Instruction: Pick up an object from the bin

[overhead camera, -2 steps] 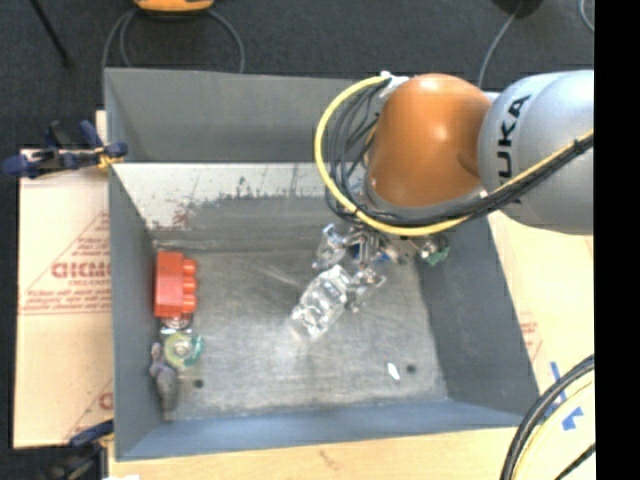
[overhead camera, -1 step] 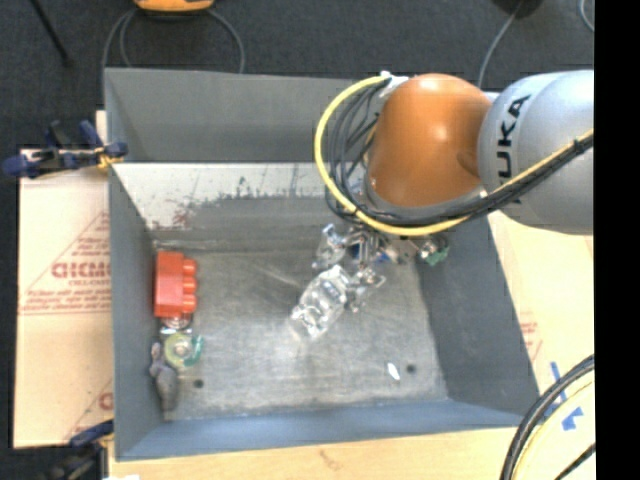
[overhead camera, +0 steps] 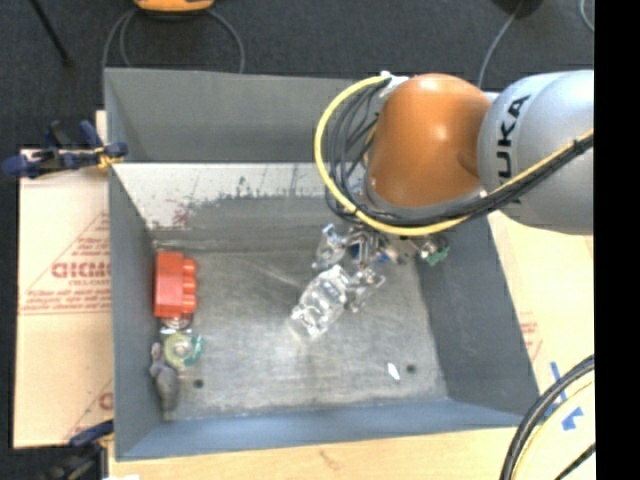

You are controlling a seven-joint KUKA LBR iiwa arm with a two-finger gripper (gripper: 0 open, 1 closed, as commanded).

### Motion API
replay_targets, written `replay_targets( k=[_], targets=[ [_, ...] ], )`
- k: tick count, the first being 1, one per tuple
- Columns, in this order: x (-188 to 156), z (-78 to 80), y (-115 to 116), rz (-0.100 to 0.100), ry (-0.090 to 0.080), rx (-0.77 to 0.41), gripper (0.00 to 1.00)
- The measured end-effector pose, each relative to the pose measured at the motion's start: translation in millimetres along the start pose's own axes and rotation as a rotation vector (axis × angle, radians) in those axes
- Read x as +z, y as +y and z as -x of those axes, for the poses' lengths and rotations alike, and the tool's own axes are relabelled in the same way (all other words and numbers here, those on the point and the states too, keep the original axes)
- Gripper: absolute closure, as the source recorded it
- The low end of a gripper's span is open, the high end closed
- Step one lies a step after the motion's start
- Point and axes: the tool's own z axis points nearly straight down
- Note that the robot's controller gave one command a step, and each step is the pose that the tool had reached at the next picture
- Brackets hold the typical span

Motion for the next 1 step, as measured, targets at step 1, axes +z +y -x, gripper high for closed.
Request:
replay_targets(
  k=[1],
  targets=[
    [0.0,0.1,0.1,0.0,0.0,0.001,1.0]
  ],
)
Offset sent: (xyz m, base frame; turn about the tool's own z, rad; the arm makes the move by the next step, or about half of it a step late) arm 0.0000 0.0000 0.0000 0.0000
